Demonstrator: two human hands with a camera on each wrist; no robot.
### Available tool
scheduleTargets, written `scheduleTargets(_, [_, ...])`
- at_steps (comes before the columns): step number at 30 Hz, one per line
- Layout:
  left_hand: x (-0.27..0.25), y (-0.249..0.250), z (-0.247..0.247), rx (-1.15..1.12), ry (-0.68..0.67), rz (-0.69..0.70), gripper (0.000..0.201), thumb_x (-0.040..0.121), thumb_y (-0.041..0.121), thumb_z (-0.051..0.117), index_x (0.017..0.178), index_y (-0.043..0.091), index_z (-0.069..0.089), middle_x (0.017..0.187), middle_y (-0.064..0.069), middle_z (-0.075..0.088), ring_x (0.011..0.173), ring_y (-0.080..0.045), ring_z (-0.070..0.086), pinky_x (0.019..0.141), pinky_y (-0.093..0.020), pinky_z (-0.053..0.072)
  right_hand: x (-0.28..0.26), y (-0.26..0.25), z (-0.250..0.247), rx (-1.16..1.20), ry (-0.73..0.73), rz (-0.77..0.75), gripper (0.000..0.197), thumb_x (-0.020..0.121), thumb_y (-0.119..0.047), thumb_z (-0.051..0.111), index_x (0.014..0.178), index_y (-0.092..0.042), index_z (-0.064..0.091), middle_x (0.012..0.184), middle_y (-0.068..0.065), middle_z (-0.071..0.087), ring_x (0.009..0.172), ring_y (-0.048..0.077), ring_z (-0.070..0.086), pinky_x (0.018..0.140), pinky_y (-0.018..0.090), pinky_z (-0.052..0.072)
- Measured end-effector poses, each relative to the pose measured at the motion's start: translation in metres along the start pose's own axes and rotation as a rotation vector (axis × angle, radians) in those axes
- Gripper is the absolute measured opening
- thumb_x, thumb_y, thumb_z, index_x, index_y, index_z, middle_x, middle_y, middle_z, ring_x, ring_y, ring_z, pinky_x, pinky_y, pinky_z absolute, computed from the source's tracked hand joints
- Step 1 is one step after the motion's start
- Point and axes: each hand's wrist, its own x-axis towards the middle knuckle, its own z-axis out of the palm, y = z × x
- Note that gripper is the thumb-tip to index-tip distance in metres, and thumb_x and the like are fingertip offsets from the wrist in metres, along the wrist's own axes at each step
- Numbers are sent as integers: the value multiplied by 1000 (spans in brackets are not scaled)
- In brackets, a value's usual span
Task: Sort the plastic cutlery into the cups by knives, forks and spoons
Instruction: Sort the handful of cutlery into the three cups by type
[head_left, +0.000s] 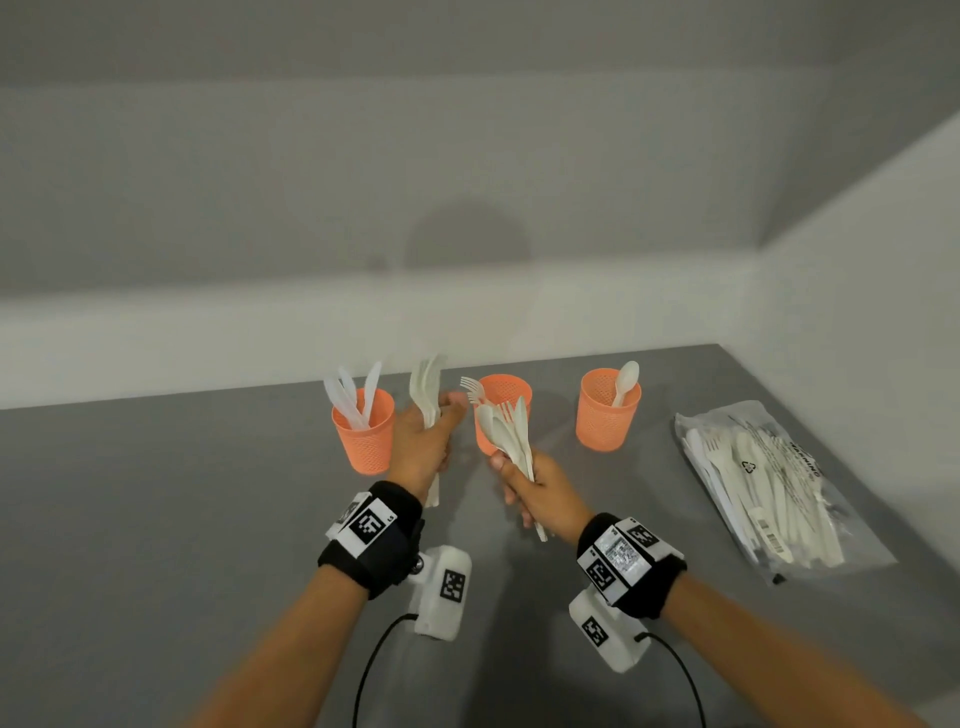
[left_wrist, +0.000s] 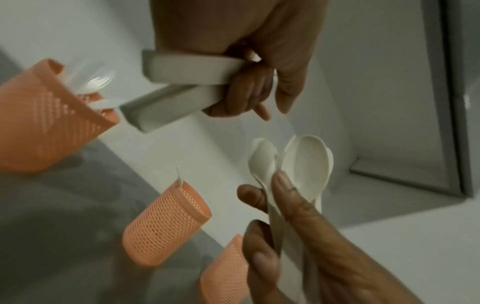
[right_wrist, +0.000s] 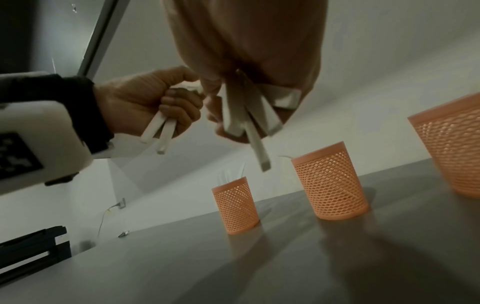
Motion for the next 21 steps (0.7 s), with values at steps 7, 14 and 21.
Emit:
scheduleTargets(7, [1, 15, 10, 183, -209, 44, 11, 88, 11, 60, 80, 4, 60, 35, 18, 49, 33, 6, 45, 40, -2, 30, -4, -10, -3, 86, -107, 52, 15, 98, -28, 44, 109, -19, 46, 59, 1, 47, 33, 4, 40, 34, 20, 39])
scheduleTargets(14, [13, -1, 15, 341, -164, 136, 23, 87, 15, 61, 92, -8, 62, 84, -15, 66, 73, -18, 59, 67, -23, 46, -7, -11, -7, 97, -153, 104, 8, 99, -27, 43, 102, -21, 46, 57, 0, 47, 33, 4, 39, 34, 19, 39])
scheduleTargets(21, [19, -23, 19, 167, 189, 104, 14, 91, 17, 47, 91, 3, 49, 63, -4, 51, 49, -18, 50, 47, -27, 40, -7, -19, -6, 267, -9, 119, 18, 99, -34, 38, 95, -18, 45, 59, 2, 43, 33, 6, 36, 34, 18, 35])
